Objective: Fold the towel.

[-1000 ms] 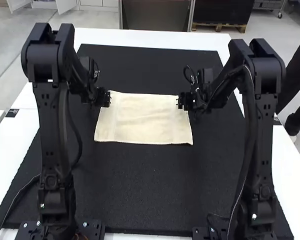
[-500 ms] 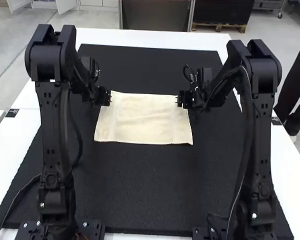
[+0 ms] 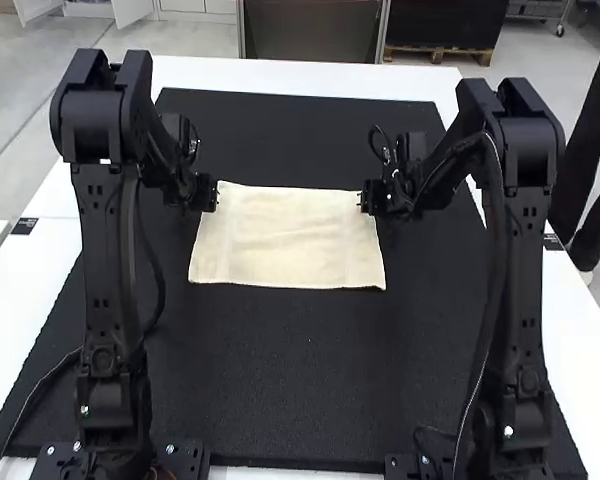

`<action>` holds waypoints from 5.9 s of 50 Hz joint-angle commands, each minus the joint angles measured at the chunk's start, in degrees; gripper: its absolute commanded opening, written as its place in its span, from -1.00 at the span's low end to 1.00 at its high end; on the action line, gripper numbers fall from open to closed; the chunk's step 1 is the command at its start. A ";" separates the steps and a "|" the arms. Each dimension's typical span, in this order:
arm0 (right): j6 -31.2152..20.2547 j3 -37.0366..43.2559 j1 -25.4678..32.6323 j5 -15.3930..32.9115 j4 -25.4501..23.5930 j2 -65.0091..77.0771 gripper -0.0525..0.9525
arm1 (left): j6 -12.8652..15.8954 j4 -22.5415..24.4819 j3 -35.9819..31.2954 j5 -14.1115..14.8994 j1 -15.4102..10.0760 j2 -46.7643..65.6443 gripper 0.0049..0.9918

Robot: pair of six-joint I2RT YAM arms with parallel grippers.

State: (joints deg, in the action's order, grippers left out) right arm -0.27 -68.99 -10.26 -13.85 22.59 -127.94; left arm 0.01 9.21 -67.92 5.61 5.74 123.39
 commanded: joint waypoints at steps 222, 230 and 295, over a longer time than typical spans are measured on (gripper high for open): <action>-2.72 27.95 6.04 -15.42 -8.97 28.45 -0.94 | -0.27 -1.57 41.64 9.51 3.75 -47.98 -0.97; -2.98 29.00 6.13 -15.33 -7.65 26.25 -0.93 | -0.36 1.33 44.37 9.34 3.84 -47.98 -0.97; -0.78 28.74 2.62 -15.60 -7.21 23.17 0.56 | -0.27 4.15 46.65 9.51 7.89 -48.16 0.83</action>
State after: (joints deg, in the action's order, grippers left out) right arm -2.13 -39.20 -5.32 -28.29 15.75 -103.72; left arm -0.27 12.49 -21.65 14.81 12.16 76.64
